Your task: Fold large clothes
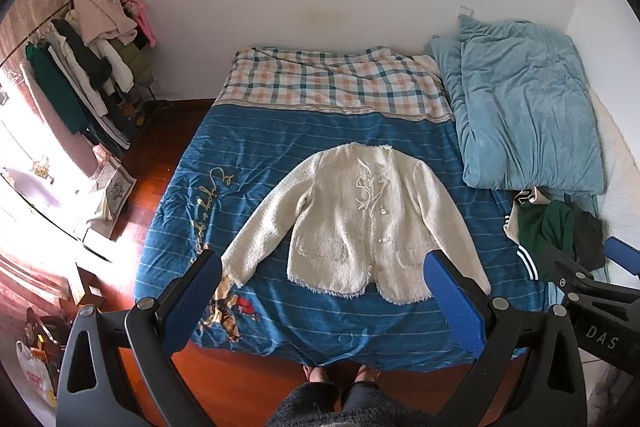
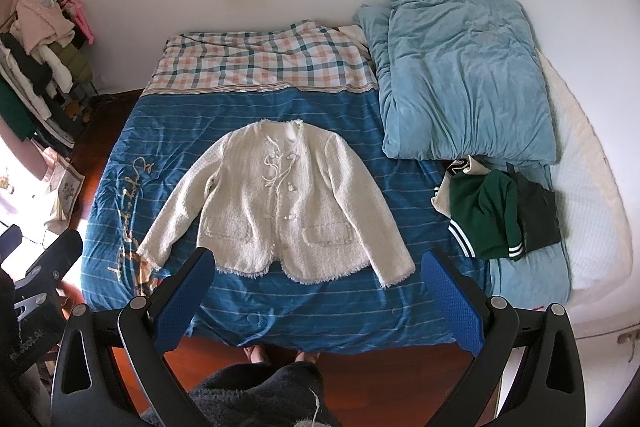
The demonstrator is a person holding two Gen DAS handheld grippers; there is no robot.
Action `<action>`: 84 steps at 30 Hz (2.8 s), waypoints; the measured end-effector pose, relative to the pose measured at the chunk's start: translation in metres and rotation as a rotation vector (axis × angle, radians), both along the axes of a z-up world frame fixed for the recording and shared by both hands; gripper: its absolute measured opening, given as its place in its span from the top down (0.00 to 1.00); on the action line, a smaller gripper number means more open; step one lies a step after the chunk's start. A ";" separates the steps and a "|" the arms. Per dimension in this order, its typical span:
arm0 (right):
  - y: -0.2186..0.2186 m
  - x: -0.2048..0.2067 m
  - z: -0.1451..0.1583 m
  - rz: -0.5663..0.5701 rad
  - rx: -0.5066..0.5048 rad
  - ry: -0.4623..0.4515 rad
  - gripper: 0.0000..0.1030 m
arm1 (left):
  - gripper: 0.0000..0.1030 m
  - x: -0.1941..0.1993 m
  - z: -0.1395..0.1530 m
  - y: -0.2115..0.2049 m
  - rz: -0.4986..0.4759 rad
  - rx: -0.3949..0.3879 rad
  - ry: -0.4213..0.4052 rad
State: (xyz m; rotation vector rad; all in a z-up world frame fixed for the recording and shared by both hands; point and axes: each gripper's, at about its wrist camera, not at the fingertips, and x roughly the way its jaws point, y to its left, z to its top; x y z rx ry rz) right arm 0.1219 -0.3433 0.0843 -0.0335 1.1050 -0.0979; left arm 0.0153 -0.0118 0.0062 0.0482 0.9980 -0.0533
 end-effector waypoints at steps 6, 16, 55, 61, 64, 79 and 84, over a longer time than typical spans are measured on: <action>-0.021 0.028 -0.042 -0.111 -0.010 0.014 0.00 | 0.00 0.035 -0.035 0.005 -0.015 0.037 -0.031; -0.173 0.097 -0.256 -0.472 0.217 0.210 0.11 | 0.00 0.133 -0.186 -0.017 0.044 0.248 0.010; -0.443 0.149 -0.551 -0.992 0.316 0.051 0.82 | 0.00 0.242 -0.506 -0.213 -0.124 0.300 0.284; -0.434 0.096 -0.587 -1.110 0.597 0.083 0.46 | 0.00 0.239 -0.529 -0.217 -0.124 0.312 0.330; -0.417 0.072 -0.616 -1.162 0.784 0.045 0.38 | 0.00 0.240 -0.541 -0.213 -0.117 0.322 0.358; -0.388 0.088 -0.705 -1.345 1.034 -0.039 0.40 | 0.00 0.258 -0.555 -0.210 -0.086 0.323 0.384; -0.411 0.124 -0.698 -1.317 1.044 -0.233 0.81 | 0.00 0.268 -0.550 -0.215 -0.097 0.318 0.355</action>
